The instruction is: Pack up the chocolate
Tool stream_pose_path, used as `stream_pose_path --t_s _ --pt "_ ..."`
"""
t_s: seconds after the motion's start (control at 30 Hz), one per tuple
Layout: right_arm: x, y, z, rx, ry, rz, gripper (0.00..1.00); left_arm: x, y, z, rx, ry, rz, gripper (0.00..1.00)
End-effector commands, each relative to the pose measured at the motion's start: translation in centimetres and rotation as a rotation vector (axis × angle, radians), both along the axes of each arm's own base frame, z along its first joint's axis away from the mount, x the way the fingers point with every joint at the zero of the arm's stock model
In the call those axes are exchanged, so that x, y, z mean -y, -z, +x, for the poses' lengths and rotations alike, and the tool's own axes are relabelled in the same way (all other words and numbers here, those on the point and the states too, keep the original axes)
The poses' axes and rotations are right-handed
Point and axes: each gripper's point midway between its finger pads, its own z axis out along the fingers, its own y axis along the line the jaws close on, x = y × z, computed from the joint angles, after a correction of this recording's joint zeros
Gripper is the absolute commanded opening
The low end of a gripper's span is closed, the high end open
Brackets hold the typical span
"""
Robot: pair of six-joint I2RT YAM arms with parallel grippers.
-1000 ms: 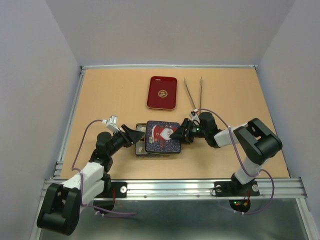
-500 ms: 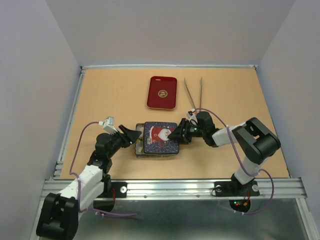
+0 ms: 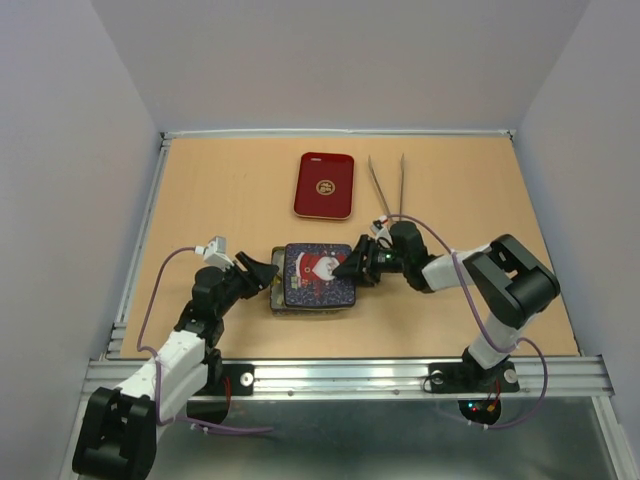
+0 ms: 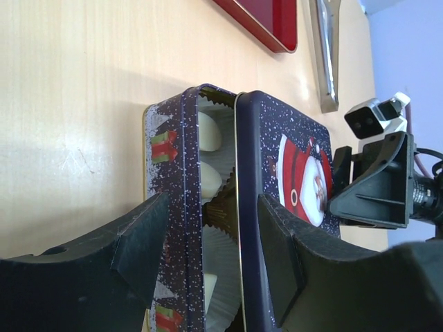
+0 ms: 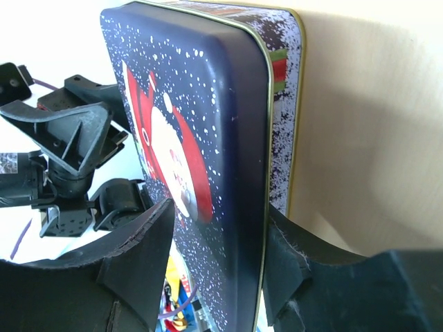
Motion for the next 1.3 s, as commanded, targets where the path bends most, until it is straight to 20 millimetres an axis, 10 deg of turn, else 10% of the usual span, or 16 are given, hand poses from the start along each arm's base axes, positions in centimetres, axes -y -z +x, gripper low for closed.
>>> stream_pose_path --t_s 0.0,1.27 --pt "-1.2 -1.4 0.9 0.057 -0.017 0.024 0.55 -0.2 1.0 -0.3 -0.003 0.001 0.031 0.65" --pt "-4.3 -3.3 1.2 0.109 -0.063 -0.084 0.65 3.7 0.4 -1.6 -0.001 0.131 -0.024 0.69"
